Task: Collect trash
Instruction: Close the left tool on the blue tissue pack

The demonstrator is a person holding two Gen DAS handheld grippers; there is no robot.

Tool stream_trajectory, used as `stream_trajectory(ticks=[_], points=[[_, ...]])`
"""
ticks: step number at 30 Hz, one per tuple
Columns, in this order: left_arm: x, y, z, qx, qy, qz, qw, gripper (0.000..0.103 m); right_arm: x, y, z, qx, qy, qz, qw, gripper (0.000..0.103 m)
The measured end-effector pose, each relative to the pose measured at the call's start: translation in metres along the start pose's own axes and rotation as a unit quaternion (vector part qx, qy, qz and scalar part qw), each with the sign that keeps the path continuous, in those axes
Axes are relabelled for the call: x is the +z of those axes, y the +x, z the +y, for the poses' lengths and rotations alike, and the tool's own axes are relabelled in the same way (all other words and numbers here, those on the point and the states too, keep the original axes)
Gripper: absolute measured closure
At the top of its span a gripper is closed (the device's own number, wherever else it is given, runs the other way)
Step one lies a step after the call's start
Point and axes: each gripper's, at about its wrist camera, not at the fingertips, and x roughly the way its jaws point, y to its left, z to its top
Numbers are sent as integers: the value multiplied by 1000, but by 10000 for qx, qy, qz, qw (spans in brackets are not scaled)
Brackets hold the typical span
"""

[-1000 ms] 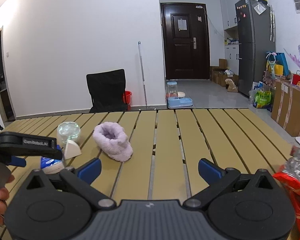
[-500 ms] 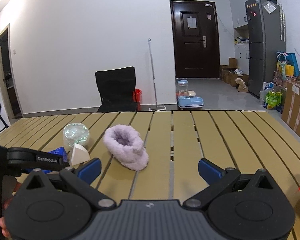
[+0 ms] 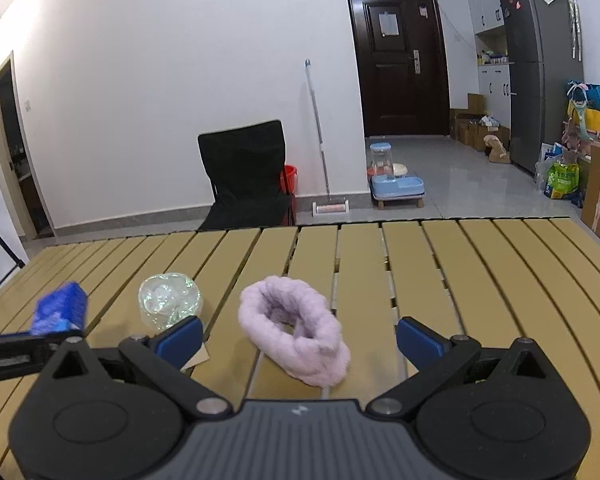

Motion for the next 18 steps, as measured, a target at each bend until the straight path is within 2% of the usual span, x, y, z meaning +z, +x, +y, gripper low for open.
stream_trajectory(ticks=[10,18], points=[[3,3,17,-70,77,-119,9999,43,5,52,20,-360,-372,395,9979,0],[1,16,22,-96,149,-87,9998,43,3,85,31,-444,-527,768,9947,1]])
